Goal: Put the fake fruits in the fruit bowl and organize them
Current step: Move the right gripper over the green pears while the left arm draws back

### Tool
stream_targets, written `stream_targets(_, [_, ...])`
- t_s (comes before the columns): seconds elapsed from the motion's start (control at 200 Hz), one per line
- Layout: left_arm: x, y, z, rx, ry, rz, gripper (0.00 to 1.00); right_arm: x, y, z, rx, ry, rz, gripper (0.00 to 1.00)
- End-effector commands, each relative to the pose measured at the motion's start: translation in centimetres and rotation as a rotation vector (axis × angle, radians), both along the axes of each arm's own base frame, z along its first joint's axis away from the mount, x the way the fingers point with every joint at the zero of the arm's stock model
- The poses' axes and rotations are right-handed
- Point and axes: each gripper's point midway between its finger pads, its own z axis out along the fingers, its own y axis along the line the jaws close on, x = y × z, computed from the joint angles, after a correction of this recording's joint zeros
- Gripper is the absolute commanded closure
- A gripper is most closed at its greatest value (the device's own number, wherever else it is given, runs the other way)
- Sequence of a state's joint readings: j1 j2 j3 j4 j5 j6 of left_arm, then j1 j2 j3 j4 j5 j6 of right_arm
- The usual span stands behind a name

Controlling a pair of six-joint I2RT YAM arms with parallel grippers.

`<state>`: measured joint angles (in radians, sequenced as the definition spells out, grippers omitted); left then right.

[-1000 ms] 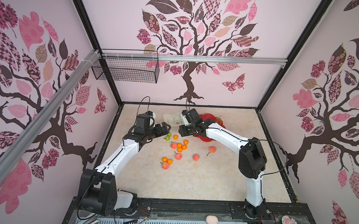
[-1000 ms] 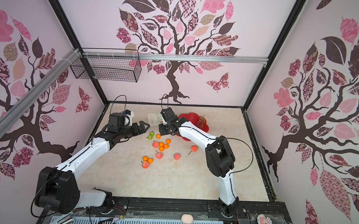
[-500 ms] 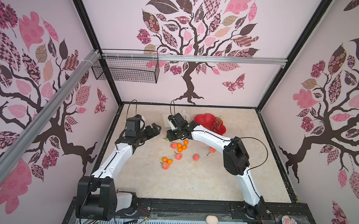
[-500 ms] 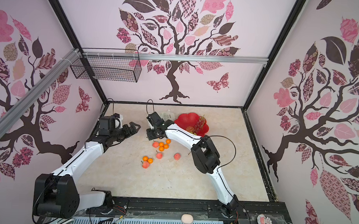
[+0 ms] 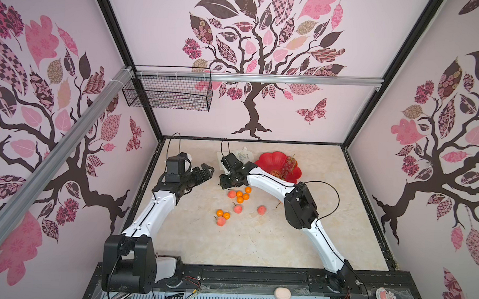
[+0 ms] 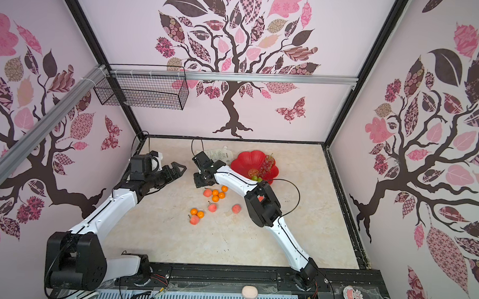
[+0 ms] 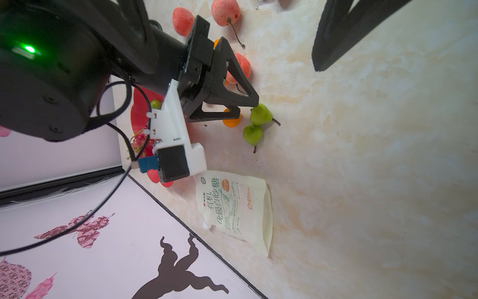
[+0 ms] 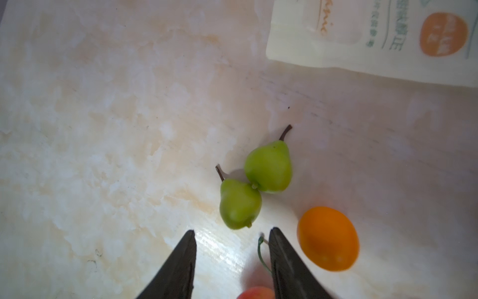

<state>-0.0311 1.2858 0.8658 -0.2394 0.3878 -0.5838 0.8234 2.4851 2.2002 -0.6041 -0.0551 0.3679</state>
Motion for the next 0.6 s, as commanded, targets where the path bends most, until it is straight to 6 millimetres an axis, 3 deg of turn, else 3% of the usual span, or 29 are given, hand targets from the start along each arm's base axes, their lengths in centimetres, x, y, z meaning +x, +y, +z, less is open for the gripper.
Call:
stream_targets(0.0, [0.1,0.2,-0.1,-0.005,-0.007,-0.003,0.03,-0.3,-0.1,-2.3,-0.047,0.038,-0.016,0.50])
stream_targets(0.595, [0.4,0.3,-0.2,-0.013,-0.006,0.000,0.03,0.9,0.7,-4.1,-0.066,0.038,-0.026,0.47])
